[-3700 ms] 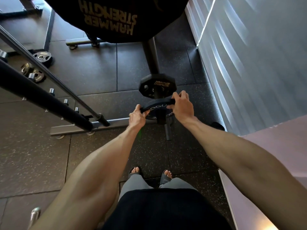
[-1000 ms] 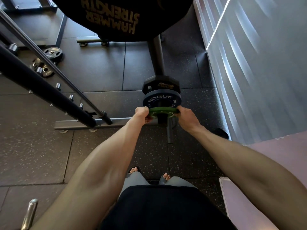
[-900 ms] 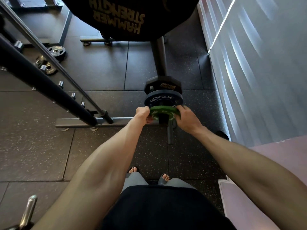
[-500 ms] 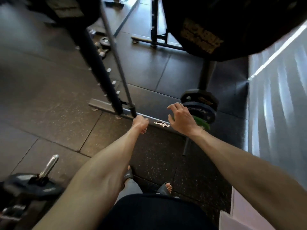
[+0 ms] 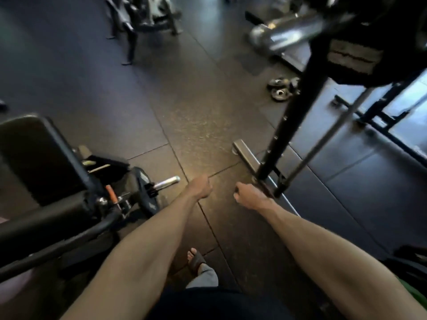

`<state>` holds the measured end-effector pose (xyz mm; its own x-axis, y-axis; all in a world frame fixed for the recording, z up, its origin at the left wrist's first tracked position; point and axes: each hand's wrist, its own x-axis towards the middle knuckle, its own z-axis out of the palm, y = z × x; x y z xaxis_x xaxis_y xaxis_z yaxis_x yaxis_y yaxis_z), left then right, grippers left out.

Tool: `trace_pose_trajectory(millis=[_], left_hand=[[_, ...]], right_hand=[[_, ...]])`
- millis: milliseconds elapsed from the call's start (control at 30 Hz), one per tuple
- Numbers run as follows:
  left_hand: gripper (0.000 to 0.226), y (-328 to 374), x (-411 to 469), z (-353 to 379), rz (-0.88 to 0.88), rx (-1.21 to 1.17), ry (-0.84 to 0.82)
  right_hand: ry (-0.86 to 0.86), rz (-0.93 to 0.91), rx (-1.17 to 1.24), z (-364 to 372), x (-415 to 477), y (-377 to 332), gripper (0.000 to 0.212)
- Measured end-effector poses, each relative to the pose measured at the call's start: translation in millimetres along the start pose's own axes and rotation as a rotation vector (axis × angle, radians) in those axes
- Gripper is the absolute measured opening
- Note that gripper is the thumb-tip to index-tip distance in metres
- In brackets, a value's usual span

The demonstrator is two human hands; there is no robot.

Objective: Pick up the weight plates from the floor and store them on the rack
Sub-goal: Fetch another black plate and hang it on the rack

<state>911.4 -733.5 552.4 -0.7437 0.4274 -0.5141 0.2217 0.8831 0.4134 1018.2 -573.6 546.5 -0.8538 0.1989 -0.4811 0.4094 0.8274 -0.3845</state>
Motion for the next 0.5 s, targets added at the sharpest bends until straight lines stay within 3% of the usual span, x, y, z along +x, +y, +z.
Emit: trace_pose_trajectory(millis=[167,500], left_hand=[[0.026,-81.8,30.6,-60.2,-0.091,-0.014,0.031],[0.028,-198.1,77.8,-137.9,-0.239,-0.391,0.096]], right_hand=[[-0.168,-0.084,-0.094,9.2,80.2,-90.2,0.031],[-0.305,-0.225,-0.238,9.8,204.0,-245.1,0.029]])
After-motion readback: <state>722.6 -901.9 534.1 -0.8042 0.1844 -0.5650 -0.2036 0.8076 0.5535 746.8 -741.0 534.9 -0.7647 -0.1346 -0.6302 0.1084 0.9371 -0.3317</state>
